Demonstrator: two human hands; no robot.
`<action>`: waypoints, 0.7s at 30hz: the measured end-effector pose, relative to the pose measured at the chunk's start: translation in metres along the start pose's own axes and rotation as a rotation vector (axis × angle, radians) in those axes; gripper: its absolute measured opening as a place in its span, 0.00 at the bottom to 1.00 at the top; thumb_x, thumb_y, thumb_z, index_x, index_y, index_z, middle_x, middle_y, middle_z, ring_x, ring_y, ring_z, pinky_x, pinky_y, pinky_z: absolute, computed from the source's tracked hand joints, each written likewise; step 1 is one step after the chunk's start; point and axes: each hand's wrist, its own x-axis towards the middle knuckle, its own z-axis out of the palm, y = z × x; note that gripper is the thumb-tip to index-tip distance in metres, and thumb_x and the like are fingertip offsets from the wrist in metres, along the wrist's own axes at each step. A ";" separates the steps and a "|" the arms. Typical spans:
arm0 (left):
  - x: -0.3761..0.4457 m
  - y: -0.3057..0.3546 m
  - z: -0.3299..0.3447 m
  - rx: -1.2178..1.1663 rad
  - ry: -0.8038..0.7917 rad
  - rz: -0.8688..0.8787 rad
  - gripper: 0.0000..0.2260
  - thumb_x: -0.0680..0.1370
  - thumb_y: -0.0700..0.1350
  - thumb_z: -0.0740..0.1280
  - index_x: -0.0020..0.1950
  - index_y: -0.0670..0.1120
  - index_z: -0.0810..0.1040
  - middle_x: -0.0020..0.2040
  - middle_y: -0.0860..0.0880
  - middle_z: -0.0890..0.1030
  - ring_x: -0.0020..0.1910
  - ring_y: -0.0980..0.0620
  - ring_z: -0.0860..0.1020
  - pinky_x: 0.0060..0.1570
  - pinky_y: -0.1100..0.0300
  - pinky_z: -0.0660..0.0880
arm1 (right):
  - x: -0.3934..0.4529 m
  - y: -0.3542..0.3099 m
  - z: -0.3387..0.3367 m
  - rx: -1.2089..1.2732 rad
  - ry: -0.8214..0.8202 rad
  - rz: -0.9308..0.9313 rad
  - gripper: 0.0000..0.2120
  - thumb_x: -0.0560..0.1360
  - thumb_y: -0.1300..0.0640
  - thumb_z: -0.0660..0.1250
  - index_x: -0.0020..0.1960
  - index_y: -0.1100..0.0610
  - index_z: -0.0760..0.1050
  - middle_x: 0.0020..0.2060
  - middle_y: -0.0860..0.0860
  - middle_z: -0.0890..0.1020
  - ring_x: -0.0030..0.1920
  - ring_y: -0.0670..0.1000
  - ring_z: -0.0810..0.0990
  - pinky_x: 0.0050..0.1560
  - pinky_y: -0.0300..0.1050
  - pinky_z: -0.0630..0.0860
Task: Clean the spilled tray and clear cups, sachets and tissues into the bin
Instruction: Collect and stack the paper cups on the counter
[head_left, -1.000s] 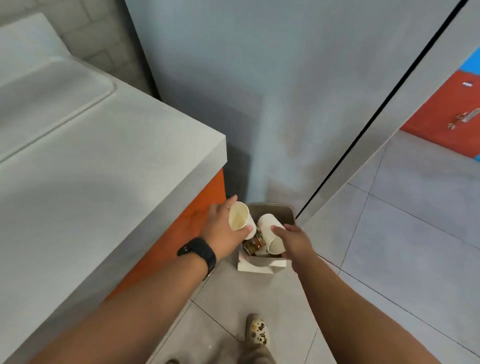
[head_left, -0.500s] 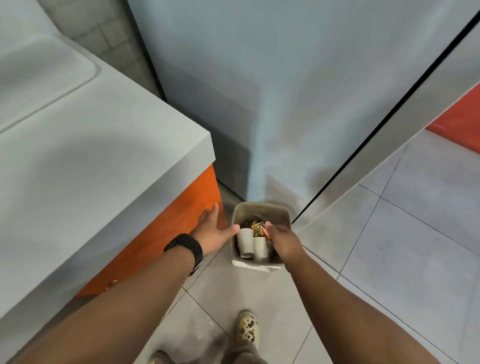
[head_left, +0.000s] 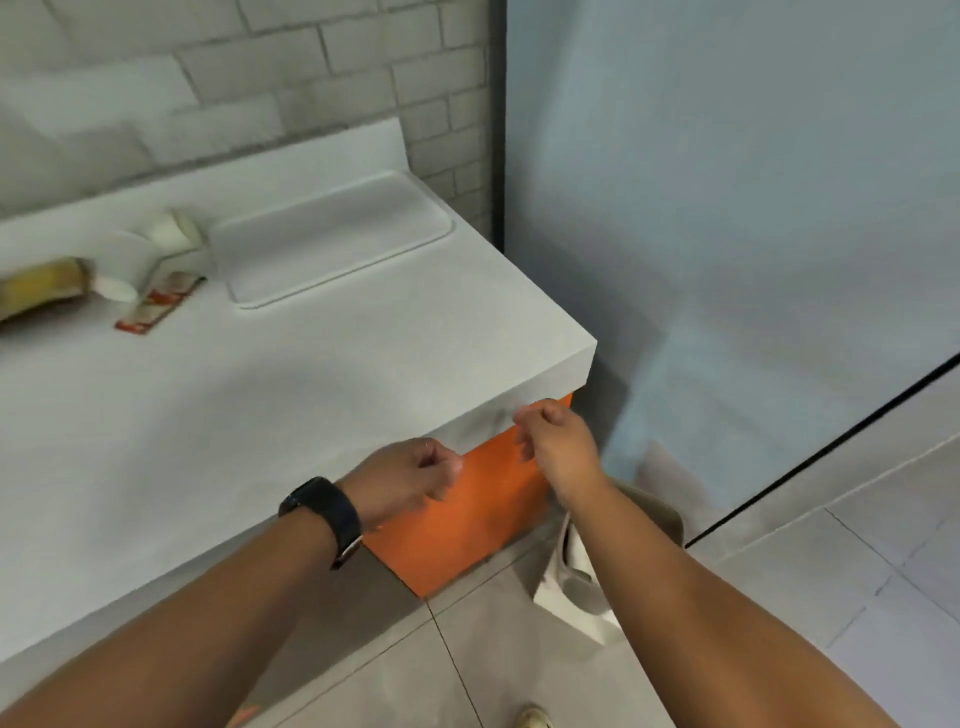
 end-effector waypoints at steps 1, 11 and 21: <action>-0.009 -0.002 -0.010 -0.044 0.020 -0.009 0.09 0.78 0.49 0.65 0.53 0.45 0.79 0.43 0.53 0.82 0.40 0.58 0.80 0.42 0.61 0.76 | -0.003 -0.010 0.012 -0.007 -0.022 -0.032 0.08 0.77 0.59 0.62 0.41 0.59 0.77 0.31 0.52 0.79 0.28 0.50 0.74 0.28 0.36 0.71; -0.095 -0.074 -0.146 -0.091 0.510 -0.005 0.10 0.77 0.50 0.66 0.58 0.52 0.77 0.57 0.54 0.78 0.55 0.54 0.77 0.50 0.61 0.73 | -0.032 -0.082 0.166 -0.384 -0.354 -0.275 0.08 0.77 0.50 0.63 0.43 0.53 0.76 0.39 0.45 0.78 0.42 0.48 0.77 0.42 0.42 0.72; -0.150 -0.154 -0.252 0.004 0.616 -0.068 0.19 0.78 0.51 0.66 0.68 0.50 0.71 0.69 0.51 0.70 0.67 0.51 0.71 0.60 0.59 0.71 | -0.047 -0.118 0.287 -0.536 -0.444 -0.414 0.05 0.74 0.51 0.67 0.40 0.49 0.78 0.45 0.50 0.82 0.45 0.50 0.81 0.42 0.43 0.75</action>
